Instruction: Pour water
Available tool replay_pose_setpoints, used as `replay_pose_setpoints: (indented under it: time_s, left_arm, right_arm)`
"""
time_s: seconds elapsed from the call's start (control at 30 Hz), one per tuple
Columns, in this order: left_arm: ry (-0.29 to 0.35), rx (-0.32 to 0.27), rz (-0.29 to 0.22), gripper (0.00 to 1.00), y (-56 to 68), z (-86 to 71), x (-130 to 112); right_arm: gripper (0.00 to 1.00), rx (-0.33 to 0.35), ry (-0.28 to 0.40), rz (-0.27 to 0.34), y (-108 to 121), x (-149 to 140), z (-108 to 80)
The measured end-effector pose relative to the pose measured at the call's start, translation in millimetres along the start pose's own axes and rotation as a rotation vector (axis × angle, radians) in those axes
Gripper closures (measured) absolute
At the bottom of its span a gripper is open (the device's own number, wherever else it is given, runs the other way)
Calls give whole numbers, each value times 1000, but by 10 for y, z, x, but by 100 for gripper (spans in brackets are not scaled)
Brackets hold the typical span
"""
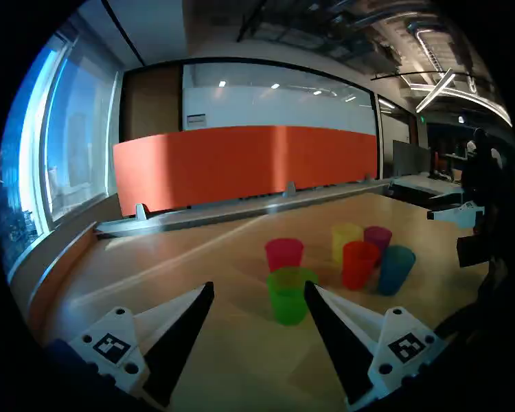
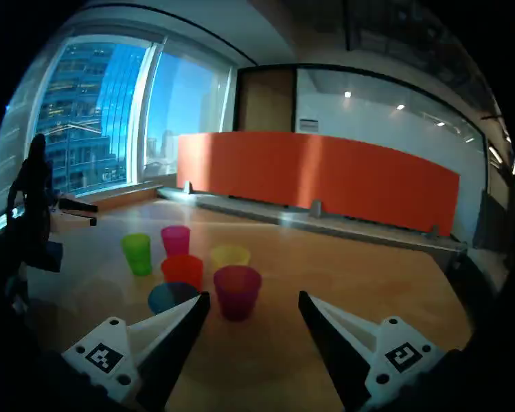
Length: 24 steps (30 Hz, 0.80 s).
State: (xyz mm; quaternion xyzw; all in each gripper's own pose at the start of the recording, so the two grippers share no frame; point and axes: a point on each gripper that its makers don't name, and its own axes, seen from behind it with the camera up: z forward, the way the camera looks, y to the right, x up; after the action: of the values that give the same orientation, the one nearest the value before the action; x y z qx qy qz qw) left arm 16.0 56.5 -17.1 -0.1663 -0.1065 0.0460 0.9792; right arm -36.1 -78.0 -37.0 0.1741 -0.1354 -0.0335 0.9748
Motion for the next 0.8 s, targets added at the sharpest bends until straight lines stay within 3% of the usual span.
replay_pose_setpoints:
  time_s: [0.3,0.5,0.8]
  left_arm:
    - [142,105,-51,2,-117,-163,355]
    - [200,126,-83,2,-117,-233,430]
    - [262,165,-103,2,-160,-283,568]
  right_arm:
    - [0,-253,154,41,593,427,-34]
    - [0,-380,236,28,844,590,-156]
    - [0,-460,317,21,893,706,-299]
